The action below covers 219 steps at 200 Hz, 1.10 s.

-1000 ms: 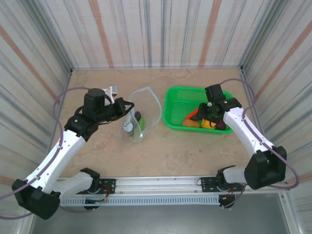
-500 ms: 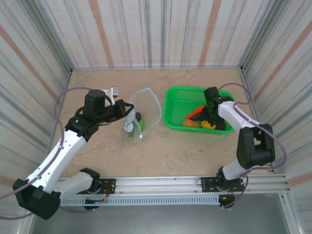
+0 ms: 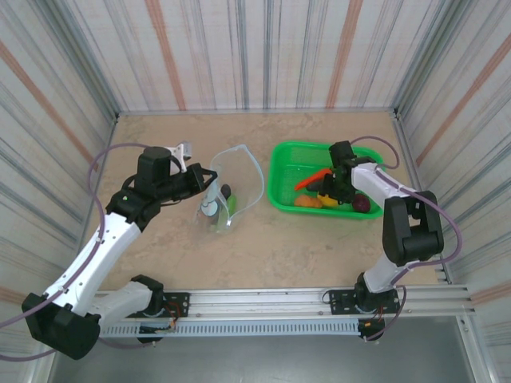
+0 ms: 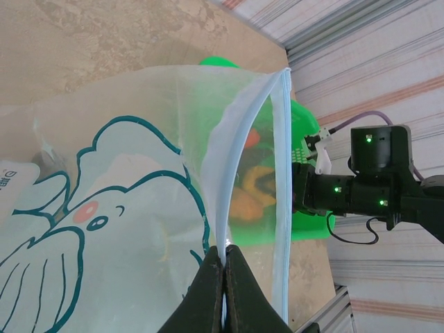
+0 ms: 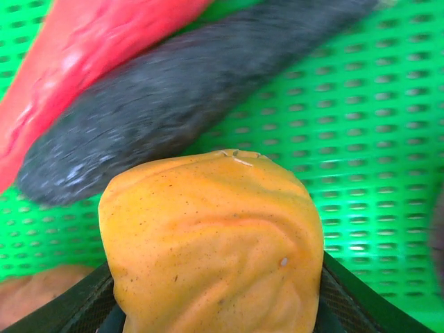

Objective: Place the food in the zip-top bag and seal the zipper

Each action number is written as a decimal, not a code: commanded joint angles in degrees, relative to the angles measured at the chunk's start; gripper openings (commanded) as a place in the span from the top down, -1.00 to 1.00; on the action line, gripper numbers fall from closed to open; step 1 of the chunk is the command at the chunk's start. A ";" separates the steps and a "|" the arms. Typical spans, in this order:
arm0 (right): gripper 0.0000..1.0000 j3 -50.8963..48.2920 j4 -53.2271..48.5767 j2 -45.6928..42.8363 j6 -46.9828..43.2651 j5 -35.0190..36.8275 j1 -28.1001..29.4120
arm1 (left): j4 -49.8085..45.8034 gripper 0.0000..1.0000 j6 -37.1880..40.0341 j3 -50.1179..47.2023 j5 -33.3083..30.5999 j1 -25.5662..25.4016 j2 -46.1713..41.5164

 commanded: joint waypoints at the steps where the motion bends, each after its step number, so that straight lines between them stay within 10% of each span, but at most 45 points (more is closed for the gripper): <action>1: -0.08 1.78 -1.18 1.46 -0.43 -4.14 3.18 | -2.44 1.00 1.52 0.31 -0.35 0.44 -0.68; 122: -0.08 10.39 -9.02 -13.31 0.44 -0.83 7.88 | -3.96 1.00 -1.45 -0.04 -1.96 0.61 -1.71; 219: -0.14 22.07 -1.79 -20.10 -1.26 -17.07 18.67 | -2.71 1.00 -4.45 0.57 -1.04 0.61 -1.02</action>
